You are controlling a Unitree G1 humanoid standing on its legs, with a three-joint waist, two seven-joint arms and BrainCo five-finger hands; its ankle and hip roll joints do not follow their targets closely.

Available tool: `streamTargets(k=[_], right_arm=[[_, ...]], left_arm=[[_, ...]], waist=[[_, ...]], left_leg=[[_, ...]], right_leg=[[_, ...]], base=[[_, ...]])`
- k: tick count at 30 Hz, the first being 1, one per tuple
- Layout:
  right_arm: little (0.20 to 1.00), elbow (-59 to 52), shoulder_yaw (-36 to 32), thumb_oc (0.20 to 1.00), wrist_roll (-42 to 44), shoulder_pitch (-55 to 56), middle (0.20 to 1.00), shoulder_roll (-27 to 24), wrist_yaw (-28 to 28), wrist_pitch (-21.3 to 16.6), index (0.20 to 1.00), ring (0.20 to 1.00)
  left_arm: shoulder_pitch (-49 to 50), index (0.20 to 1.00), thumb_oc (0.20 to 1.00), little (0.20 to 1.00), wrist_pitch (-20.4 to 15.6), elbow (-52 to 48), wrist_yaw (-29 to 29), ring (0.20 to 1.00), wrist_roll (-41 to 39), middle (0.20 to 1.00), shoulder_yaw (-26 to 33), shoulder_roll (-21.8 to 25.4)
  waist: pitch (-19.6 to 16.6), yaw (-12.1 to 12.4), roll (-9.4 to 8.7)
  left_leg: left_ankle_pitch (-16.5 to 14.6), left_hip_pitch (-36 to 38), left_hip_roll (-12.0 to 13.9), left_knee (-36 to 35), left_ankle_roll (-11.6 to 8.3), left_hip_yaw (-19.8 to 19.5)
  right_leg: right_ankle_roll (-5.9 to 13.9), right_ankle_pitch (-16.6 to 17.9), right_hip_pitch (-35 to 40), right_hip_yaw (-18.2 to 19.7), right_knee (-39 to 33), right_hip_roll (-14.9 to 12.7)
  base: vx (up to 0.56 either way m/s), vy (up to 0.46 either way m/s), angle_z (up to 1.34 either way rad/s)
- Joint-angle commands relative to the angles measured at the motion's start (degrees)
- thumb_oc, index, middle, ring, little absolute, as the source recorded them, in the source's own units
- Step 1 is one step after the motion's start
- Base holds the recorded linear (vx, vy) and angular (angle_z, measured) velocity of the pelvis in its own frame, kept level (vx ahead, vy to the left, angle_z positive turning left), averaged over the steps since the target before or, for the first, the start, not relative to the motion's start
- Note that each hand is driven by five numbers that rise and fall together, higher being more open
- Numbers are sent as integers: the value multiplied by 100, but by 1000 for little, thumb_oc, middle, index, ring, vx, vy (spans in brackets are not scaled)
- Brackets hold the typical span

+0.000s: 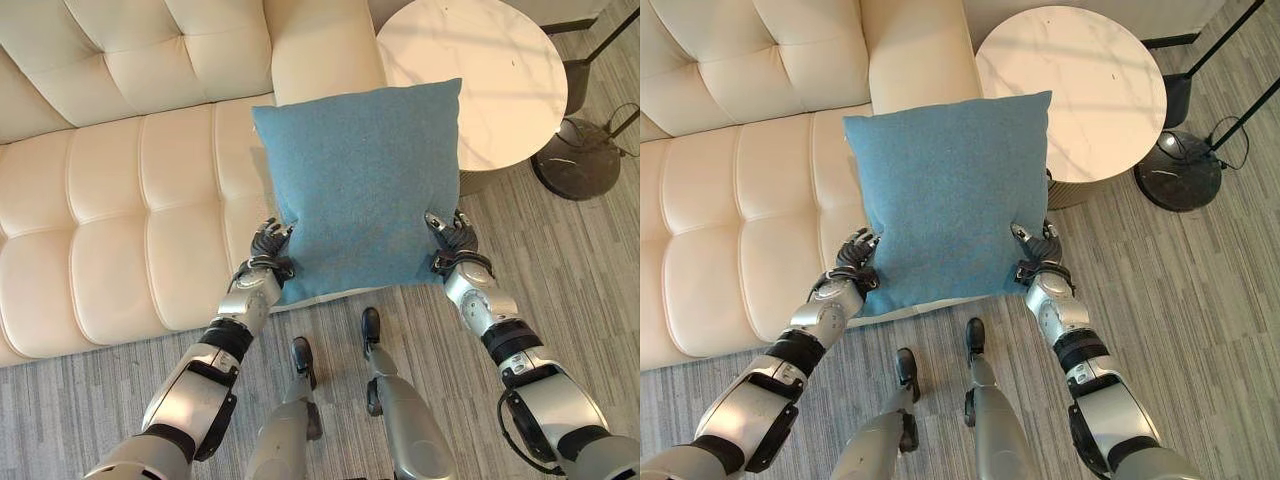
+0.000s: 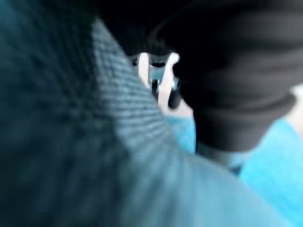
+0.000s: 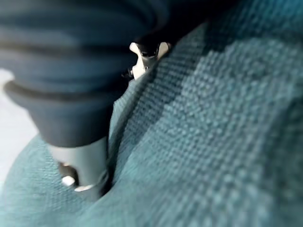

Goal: Pick up all the scattered cushions and arrange them neatly on the sofa.

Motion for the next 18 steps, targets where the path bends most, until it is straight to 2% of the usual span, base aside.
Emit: streamTargets(k=[1,4,6,8,11,18], right_arm=[[200,42,681,200,488,-446,200,1047,807,107,200,200],[200,-115,771,200,243,-383,200,957,798,208,200,200],[200,-718,846,200,-386,-177,200,754,671,319,200,200],[200,-946,836,200,-590,-52,200,704,635,360,200,200],[200,-1695,694,200,-1132,554,200,630,572,398,200,200],[200,-3365,321,200,-2161,2166,200,445,823,455,200,200]], left_arm=[[-344,200,200,200,-5,-379,-578,200,-433,200,-839,-517],[-146,200,200,200,-37,-732,-518,200,-596,200,-893,-549],[231,200,200,200,-129,-1378,-296,200,-636,200,-878,-566],[371,200,200,200,-137,-1605,-242,200,-617,200,-872,-570],[925,200,200,200,-206,-2449,-38,200,-356,200,-683,-493],[2411,200,200,200,25,-3795,-46,200,502,200,-278,-321]], waist=[[-51,218,187],[-54,242,169],[-90,281,130],[-105,287,120],[-192,317,70],[-474,354,-88]], left_leg=[[-118,-210,64,-32,-341,-249],[-140,-158,65,-32,-330,-276],[-178,-65,67,-32,-302,-302],[-196,-27,58,-32,-286,-317],[-284,131,36,-32,-223,-334],[-502,544,-58,-32,-23,-369]], right_leg=[[498,-1178,549,62,-29,-103],[496,-1187,600,59,-29,-104],[505,-1208,703,19,-29,-114],[511,-1216,742,16,-29,-116],[536,-1261,914,-9,-29,-138],[603,-1311,1314,-23,-29,-214]], base=[[0,0,0],[-1,8,6],[-5,17,6],[-2,9,2],[-4,45,4],[-36,99,12]])
